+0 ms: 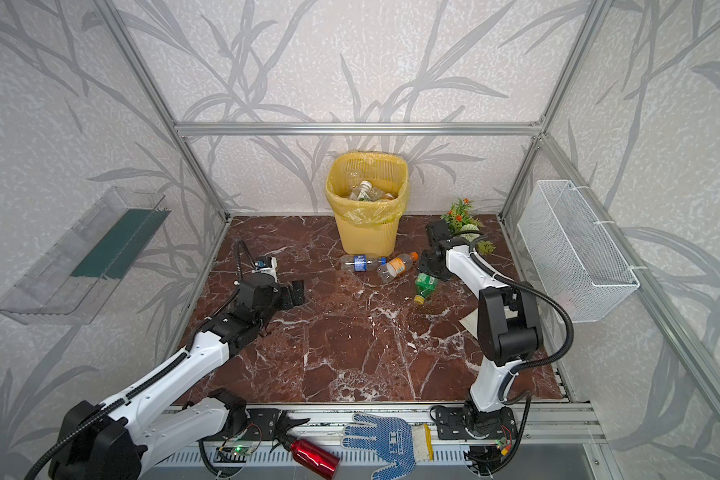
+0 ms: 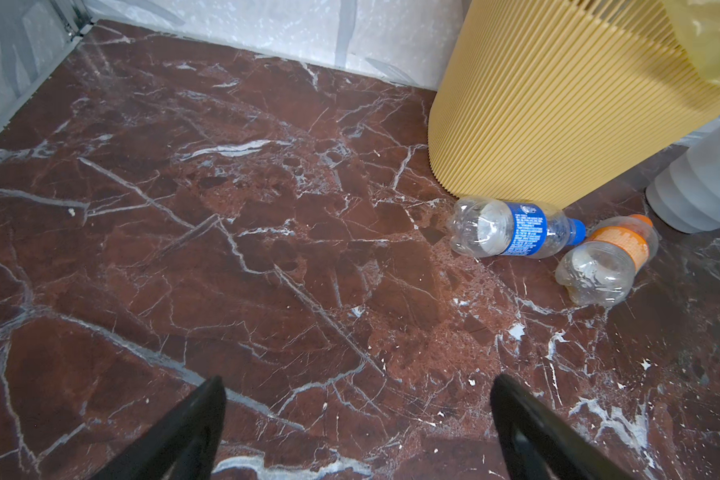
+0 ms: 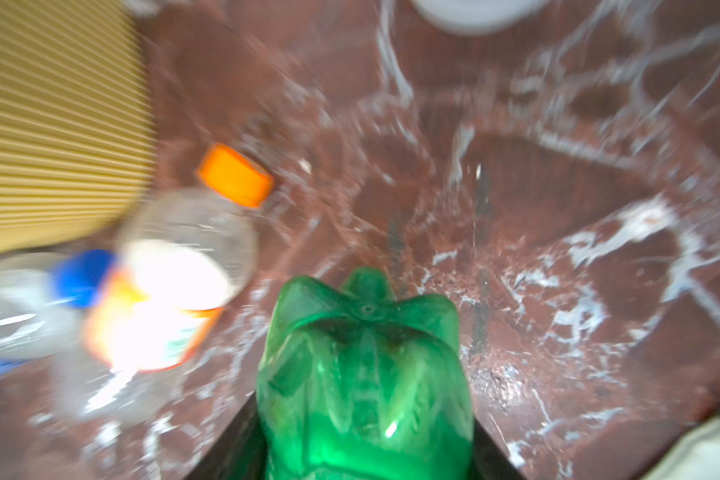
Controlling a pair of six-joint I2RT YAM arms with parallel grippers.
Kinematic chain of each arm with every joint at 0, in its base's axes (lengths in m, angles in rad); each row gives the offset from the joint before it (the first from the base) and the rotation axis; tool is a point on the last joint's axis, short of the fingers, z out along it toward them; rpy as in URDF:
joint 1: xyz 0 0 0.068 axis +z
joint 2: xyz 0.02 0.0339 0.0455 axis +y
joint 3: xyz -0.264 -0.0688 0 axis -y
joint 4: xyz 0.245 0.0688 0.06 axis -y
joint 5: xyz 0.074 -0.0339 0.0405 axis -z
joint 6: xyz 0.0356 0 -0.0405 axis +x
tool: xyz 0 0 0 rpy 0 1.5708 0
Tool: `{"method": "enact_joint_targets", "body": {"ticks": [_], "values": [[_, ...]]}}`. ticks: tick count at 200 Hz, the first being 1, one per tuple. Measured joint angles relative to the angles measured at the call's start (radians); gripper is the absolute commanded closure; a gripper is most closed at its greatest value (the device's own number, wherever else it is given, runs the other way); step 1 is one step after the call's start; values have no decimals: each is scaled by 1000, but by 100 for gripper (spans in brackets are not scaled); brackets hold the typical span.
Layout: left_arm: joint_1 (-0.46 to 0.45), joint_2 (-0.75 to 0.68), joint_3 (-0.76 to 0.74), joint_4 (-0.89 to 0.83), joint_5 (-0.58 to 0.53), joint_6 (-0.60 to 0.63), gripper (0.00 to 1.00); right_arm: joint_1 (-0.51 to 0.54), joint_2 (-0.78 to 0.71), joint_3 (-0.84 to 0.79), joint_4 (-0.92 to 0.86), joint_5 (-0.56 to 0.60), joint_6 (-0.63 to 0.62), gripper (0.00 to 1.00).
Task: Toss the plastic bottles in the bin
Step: 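Carry the green soda bottle with the right gripper and drop it into the bin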
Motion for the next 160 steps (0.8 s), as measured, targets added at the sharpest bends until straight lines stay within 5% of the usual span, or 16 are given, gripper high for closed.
{"method": "enact_joint_targets", "body": {"ticks": [55,101,135,160], "values": [[13,2,0,2,-8,-27,1,0,-306,172,90,-1,-79,51],[21,34,0,3,-8,-49,1,0,-466,379,330,55,-128,51],[21,55,0,10,16,-69,1,16,-416,464,468,52,-91,50],[21,69,0,10,32,-77,1,71,-179,646,473,-31,-52,38]]}}
